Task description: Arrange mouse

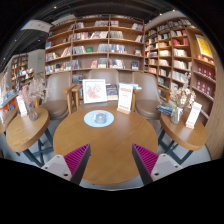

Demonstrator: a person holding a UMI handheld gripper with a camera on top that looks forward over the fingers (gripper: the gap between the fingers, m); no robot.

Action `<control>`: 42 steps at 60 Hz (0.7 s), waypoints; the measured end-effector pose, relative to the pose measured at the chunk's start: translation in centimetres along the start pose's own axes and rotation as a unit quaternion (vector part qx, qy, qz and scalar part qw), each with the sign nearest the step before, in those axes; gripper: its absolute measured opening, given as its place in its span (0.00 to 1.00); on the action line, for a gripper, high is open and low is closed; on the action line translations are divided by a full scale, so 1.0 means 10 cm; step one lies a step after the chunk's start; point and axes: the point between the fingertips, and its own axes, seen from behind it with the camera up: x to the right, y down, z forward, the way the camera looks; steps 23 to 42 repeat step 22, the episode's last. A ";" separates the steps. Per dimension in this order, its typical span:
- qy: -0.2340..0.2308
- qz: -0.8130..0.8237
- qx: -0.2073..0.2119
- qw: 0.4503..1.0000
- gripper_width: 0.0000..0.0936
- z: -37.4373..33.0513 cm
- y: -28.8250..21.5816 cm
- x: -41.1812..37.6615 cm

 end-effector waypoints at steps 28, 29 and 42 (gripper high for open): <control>-0.003 -0.024 0.012 1.000 0.91 -0.37 0.25 0.06; -0.003 -0.024 0.012 1.000 0.91 -0.37 0.25 0.06; -0.003 -0.024 0.012 1.000 0.91 -0.37 0.25 0.06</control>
